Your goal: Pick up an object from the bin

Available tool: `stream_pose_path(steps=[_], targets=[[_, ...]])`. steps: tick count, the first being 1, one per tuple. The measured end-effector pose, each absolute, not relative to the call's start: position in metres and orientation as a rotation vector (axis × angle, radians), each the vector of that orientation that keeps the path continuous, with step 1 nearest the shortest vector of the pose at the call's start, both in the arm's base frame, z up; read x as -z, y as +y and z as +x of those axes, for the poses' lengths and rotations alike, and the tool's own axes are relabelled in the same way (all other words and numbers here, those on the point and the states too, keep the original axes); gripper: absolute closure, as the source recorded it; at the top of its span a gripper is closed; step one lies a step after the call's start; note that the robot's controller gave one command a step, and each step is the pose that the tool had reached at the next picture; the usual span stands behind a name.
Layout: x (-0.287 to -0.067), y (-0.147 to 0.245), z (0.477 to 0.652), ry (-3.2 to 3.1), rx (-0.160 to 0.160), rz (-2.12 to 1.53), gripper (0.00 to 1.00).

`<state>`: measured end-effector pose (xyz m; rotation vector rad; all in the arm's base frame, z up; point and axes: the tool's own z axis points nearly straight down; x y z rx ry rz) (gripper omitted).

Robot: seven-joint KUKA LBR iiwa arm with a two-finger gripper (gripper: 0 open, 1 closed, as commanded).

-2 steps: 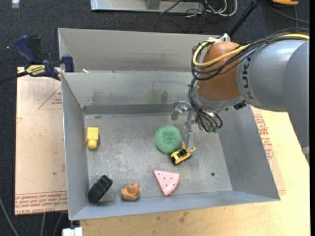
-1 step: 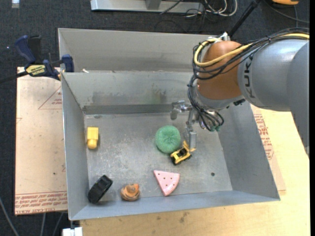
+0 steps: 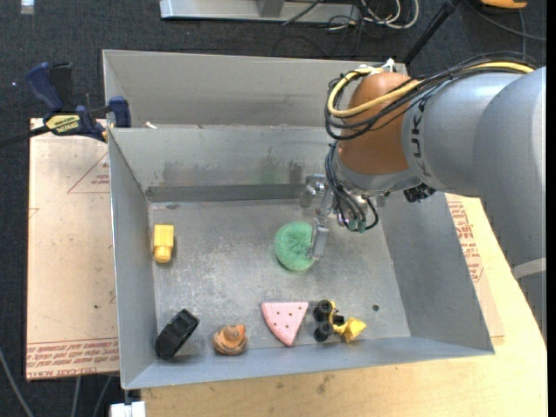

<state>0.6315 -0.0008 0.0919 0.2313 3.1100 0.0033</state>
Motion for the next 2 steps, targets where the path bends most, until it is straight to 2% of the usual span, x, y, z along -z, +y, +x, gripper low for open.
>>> stream_pose_path(steps=[1, 2], targets=[[-0.084, 0.001, 0.632, 3.109, -0.003, 0.351, 0.0], [-0.101, 0.0, 0.626, 3.115, 0.0, 0.427, 0.0]])
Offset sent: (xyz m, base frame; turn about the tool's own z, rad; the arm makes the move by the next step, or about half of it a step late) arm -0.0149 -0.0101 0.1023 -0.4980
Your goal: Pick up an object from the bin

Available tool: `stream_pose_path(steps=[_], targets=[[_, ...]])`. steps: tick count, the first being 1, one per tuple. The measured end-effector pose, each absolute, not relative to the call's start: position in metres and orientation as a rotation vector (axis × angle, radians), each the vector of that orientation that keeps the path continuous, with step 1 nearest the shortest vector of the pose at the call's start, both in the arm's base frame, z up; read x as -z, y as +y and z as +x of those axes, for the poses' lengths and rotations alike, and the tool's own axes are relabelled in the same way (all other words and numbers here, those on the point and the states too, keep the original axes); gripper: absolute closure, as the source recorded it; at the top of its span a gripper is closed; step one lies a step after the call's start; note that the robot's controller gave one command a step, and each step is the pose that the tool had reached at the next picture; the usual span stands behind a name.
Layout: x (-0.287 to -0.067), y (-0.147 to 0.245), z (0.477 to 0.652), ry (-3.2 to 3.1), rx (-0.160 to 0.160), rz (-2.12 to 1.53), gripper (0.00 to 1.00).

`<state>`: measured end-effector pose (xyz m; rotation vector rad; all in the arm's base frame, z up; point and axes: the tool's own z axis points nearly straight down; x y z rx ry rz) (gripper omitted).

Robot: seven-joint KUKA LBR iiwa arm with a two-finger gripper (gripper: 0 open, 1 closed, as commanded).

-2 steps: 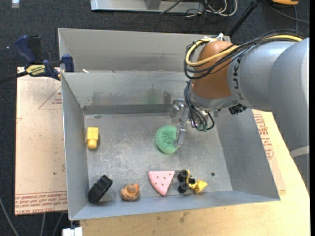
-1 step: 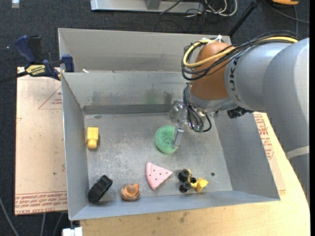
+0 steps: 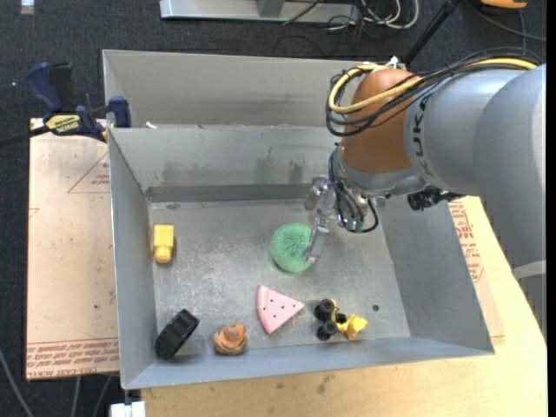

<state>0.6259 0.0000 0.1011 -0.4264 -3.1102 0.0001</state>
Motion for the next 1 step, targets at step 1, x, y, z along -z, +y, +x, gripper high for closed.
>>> stream_pose_path(steps=[1], targets=[[-0.0759, 0.0213, 0.6547, -3.148, 0.0, 0.009, 1.0]])
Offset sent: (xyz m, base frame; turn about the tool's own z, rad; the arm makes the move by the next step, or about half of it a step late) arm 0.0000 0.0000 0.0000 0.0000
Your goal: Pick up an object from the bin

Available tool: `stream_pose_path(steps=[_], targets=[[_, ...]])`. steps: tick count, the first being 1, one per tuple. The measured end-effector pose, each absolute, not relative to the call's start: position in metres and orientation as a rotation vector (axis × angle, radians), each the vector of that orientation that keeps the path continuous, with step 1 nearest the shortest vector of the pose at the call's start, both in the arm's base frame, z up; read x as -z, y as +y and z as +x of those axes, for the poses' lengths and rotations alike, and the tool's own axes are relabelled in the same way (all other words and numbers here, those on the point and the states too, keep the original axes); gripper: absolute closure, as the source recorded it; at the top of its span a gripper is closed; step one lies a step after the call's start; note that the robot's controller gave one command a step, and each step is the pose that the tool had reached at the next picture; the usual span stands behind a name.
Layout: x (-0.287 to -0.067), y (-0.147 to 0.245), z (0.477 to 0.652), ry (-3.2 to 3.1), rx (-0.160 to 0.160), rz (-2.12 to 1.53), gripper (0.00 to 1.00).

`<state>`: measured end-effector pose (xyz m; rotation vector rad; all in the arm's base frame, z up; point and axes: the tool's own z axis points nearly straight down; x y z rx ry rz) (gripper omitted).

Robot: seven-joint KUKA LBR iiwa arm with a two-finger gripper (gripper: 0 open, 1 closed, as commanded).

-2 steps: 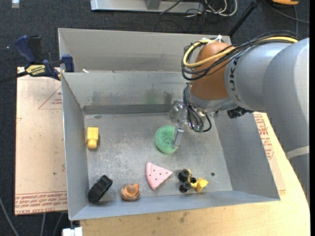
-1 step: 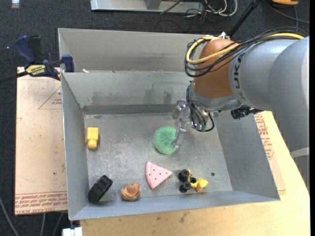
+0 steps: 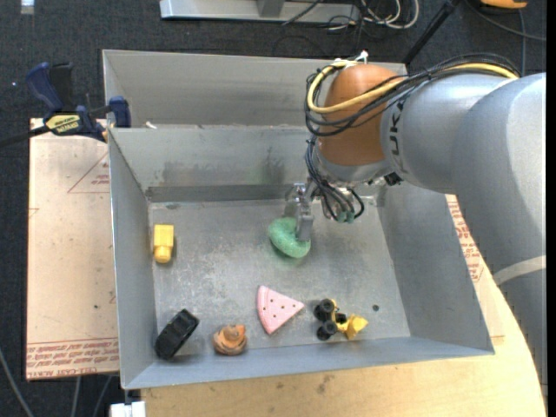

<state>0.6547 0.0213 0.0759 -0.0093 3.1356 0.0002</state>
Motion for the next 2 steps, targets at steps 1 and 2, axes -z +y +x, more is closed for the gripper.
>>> stream_pose_path(steps=[1, 2], targets=[[-0.076, 0.021, 0.655, 3.136, 0.0, -0.01, 1.0], [-0.273, 0.017, 0.634, 3.127, 0.0, -0.121, 1.0]])
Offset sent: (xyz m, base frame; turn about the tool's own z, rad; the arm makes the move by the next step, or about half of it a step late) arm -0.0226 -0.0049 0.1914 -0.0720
